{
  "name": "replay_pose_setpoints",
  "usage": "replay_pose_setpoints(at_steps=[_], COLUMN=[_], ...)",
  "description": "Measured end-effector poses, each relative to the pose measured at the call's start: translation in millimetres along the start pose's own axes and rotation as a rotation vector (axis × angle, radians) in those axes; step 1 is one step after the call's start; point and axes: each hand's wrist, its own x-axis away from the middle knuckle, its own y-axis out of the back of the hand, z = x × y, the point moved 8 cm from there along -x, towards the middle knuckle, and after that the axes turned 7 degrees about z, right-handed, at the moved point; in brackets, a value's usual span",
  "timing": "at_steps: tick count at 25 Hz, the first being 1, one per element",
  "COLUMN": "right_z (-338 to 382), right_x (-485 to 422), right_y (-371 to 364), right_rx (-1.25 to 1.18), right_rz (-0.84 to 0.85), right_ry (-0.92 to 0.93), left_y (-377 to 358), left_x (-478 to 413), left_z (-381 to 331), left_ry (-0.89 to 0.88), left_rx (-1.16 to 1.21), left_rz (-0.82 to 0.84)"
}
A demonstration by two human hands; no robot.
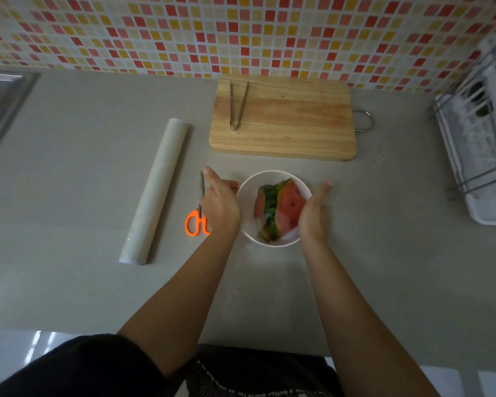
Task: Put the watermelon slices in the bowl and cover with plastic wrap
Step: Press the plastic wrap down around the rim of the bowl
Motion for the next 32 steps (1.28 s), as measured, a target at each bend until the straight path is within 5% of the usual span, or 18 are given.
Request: replay_pose_setpoints(at_steps=[6,11,16,23,27,29,32], right_z=[-15.7,-8.0,0.1,-7.0,-3.7,-10.6,-25.0], right_x=[4.4,9.6,11.8,12.4,12.0,4.7,3.2], right_y=[-1.6,20.4,-7.1,-14.4,-10.9,5.6,28.3], right_rx=[-0.054,0.06,-0.382,-0.548,-0.393,-0.23,-0.198], right_rz=[0.372,0.142,0.356,0.432,0.455,0.392,0.413], right_ry=[0.122,0.317,0.308,0.238,0.187,0.158,0.145], left_y=[7.6,6.5,-26.6,-36.5,-30.9,-15.0,9.7], left_x=[42.3,29.8,47.7,36.0,30.7,23.6,22.4], left_z=[48.7,40.3,20.8,29.0,27.6,25.1,41.4], left_ry=[0.269,0.166,-0.061,0.033,0.079,0.056,0.163], left_rx=[0.193,0.296,0.296,0.3,0.19,0.042,0.132], left_rz=[0.41,0.417,0.694,0.68,0.683,0.575,0.405])
